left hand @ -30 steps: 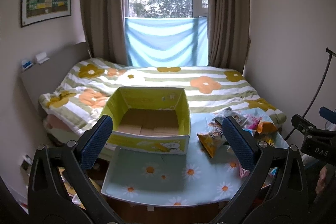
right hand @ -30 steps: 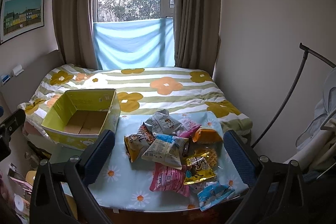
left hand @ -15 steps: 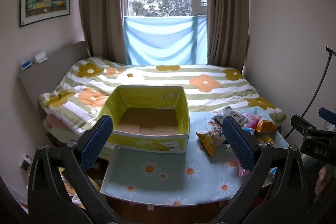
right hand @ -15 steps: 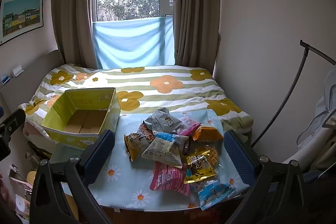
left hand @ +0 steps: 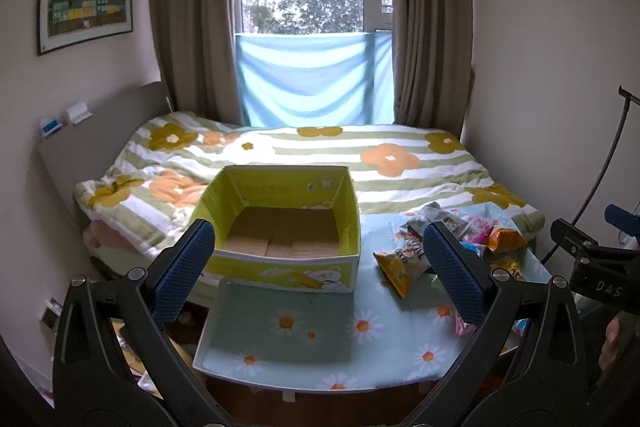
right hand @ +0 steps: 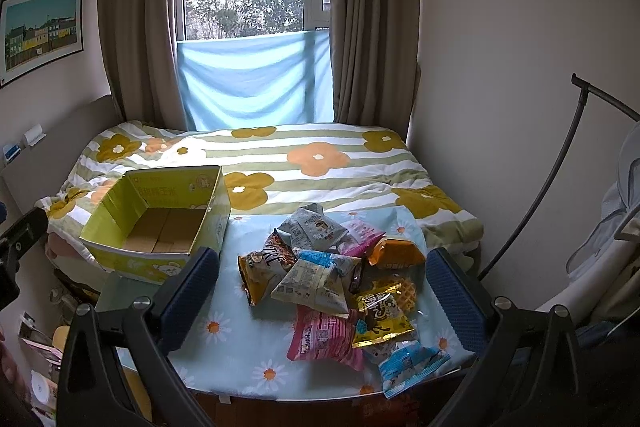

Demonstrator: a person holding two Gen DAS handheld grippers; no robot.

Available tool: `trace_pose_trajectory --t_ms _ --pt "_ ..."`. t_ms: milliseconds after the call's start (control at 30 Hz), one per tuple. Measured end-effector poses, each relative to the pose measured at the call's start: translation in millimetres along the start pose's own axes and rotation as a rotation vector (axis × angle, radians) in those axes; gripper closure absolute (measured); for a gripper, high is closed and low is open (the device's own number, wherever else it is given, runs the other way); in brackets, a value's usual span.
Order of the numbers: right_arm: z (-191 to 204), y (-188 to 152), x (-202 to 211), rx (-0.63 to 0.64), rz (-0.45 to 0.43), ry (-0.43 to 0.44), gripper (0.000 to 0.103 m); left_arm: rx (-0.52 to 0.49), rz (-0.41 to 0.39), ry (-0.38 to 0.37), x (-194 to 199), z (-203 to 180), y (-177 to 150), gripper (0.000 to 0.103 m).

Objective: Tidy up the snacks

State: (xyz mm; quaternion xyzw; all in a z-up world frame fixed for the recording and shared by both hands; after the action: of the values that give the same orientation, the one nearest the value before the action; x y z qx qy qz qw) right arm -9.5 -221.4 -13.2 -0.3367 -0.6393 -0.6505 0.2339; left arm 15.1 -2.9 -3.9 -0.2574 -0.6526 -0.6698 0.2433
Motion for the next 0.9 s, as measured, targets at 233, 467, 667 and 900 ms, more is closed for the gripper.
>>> trace_pose_trajectory --t_ms 233,467,667,900 --pt "1.3 -2.4 2.6 -0.003 0.003 -0.002 0.000 -0.009 0.004 0.004 0.2 -0.3 -0.8 0.000" --pt "-0.2 -2.0 1.8 -0.003 0.005 -0.002 0.000 -0.005 0.006 0.002 0.0 -0.9 -0.4 0.000" --pt "-0.3 -3.2 2.2 -0.004 0.010 -0.003 0.000 -0.001 0.014 -0.003 -0.6 3.0 1.0 0.000" --pt "-6.5 -4.0 0.0 -0.018 0.040 -0.015 0.000 -0.013 0.070 -0.031 -11.8 7.5 9.6 0.000"
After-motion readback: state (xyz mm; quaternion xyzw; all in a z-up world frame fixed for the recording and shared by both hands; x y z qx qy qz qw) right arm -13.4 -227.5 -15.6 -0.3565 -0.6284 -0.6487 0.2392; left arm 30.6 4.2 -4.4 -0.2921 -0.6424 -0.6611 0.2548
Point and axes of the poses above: each gripper's, at about its wrist camera, not at the fingertips, and x roughly against the way its jaws point, z to its left, y to its top, the point moved 1 cm from there along -x, roughly the way its jaws point, and after that the axes turned 14 degrees about z, right-handed, at the moved point
